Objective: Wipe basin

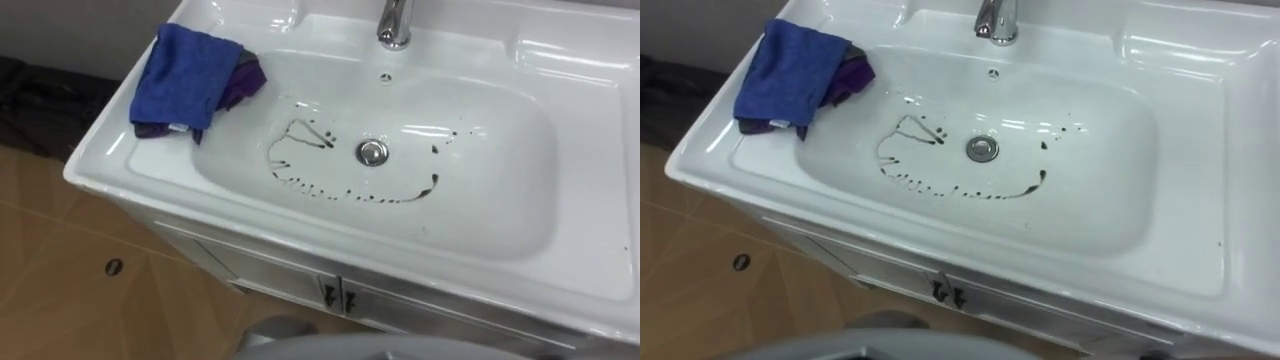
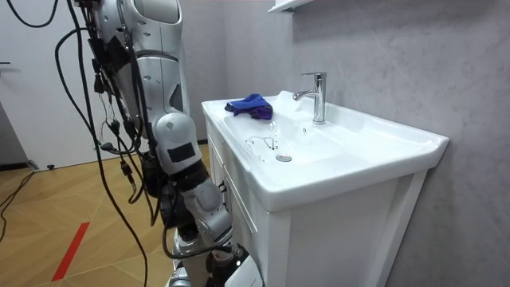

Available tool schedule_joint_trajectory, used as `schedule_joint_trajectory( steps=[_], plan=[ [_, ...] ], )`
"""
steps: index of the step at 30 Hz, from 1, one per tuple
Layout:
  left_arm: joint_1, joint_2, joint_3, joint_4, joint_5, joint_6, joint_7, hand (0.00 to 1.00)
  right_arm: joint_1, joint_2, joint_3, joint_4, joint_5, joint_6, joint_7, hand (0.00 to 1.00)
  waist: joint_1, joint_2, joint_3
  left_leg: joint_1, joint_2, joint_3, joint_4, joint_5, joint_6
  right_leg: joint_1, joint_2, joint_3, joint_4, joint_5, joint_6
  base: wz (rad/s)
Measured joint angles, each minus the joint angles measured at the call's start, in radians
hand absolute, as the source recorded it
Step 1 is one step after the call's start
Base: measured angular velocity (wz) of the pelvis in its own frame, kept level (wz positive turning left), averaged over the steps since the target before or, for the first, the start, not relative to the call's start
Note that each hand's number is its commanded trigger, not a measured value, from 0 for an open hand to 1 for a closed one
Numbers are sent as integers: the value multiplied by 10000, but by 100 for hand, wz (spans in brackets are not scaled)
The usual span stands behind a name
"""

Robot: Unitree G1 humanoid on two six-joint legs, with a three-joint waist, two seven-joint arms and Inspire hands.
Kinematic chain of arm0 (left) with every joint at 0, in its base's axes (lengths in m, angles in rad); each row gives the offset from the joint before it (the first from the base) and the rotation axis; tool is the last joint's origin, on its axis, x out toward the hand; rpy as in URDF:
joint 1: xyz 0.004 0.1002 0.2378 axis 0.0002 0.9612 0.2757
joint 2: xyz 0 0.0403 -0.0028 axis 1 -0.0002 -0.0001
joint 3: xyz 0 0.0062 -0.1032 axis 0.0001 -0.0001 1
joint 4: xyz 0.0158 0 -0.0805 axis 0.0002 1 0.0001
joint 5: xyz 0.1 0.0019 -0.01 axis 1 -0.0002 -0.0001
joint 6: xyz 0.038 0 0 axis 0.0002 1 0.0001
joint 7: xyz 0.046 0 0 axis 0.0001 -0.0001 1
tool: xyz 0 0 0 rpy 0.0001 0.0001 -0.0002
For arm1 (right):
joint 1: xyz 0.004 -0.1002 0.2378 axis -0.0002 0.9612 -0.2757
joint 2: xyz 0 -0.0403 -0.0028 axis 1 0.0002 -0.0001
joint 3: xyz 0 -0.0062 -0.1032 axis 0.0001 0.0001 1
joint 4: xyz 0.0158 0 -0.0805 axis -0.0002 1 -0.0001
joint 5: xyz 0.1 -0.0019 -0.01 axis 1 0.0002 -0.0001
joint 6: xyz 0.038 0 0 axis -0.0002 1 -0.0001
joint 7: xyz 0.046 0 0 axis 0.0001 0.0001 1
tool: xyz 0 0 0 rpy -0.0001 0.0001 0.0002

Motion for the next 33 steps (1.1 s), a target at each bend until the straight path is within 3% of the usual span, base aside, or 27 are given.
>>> schedule_joint_trajectory(
  steps=[7,13,19,24,28,33],
  plan=[
    [-1,-15,-840,-291,366,-1,-236,0,7,-12,346,-54,8,-148,415,0,-417,-51,14,10,-13,11,-70,2,3,-32,27,266,-14,-28,-21,-3],
    [10,-106,-1368,-291,2277,-79,-821,0,213,-10,326,0,-98,-359,497,0,-706,-75,7,206,19,174,-163,5,2,13,27,495,-26,-25,-26,-12],
    [2,-106,-2795,-281,3486,-84,-1555,0,176,-10,363,373,-123,-605,554,0,-1029,-37,31,351,28,237,-361,3,1,4,64,823,-17,-25,-26,-13],
    [-94,-120,-3445,-279,4464,-128,-2067,0,182,21,379,502,-73,-681,560,0,-1382,-62,53,473,98,495,-452,1,-3,-48,152,1102,-40,-13,-46,-15],
    [-99,-119,-3648,-279,4615,-162,-2389,0,176,55,518,488,-32,-675,737,0,-1525,-96,61,551,167,698,-522,-7,-17,-54,171,1325,-51,15,-88,-19],
    [-205,-138,-4123,-163,3697,-163,-2868,0,145,65,674,417,0,-648,755,0,-1723,-217,117,666,206,871,-562,-7,-19,-24,187,1488,-7,16,-89,-8]
  ],
)
